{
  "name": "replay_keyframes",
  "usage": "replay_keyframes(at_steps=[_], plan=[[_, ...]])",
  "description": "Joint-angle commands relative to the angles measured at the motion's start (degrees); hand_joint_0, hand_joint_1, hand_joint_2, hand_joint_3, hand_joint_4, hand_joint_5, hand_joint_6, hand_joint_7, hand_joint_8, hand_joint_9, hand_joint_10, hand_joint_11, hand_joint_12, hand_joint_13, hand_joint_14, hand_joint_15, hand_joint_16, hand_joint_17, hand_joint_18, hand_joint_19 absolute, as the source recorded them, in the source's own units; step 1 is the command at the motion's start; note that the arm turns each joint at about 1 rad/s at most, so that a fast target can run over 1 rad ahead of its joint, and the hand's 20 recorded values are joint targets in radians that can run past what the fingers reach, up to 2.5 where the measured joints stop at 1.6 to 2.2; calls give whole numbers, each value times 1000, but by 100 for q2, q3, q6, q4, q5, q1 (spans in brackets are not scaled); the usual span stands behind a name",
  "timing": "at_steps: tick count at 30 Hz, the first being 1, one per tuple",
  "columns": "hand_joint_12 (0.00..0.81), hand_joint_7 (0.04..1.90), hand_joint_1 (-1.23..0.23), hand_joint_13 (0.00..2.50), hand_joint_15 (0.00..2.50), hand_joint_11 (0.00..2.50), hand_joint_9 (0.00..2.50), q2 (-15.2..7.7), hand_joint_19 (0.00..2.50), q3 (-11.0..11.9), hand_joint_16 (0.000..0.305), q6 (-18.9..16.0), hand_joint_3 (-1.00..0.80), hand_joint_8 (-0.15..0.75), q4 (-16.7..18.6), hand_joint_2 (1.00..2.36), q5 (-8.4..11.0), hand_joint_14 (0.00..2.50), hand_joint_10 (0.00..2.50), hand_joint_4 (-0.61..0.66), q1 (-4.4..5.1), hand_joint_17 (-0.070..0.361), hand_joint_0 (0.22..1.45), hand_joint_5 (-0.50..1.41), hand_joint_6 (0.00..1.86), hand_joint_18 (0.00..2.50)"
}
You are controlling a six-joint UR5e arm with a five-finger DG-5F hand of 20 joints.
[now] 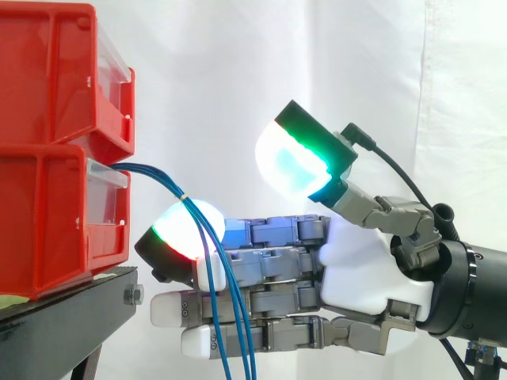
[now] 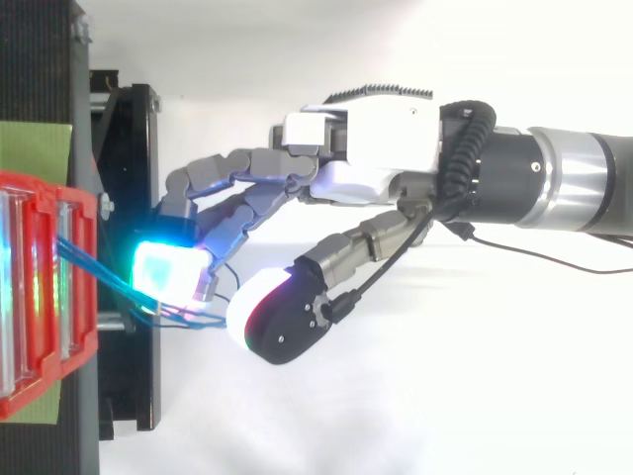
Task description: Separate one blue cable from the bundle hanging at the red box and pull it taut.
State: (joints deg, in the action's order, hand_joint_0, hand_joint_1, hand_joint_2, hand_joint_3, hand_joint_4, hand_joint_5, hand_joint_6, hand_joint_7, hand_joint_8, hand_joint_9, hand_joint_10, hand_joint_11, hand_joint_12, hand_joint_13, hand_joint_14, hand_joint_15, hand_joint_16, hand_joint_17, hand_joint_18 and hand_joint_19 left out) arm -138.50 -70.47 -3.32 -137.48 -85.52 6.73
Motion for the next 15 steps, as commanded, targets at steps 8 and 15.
replay_keyframes(at_steps=[8,15], plan=[[300,1171,-679,615,324,544,713,-54,292,-2,33,42,-457,284,11,1004,0,12,14,219,-14,75,575,-152,502,462],[302,1161,-654,614,323,530,714,-160,298,15,34,-64,-458,288,108,1003,-9,12,16,227,-41,76,569,-151,502,460]])
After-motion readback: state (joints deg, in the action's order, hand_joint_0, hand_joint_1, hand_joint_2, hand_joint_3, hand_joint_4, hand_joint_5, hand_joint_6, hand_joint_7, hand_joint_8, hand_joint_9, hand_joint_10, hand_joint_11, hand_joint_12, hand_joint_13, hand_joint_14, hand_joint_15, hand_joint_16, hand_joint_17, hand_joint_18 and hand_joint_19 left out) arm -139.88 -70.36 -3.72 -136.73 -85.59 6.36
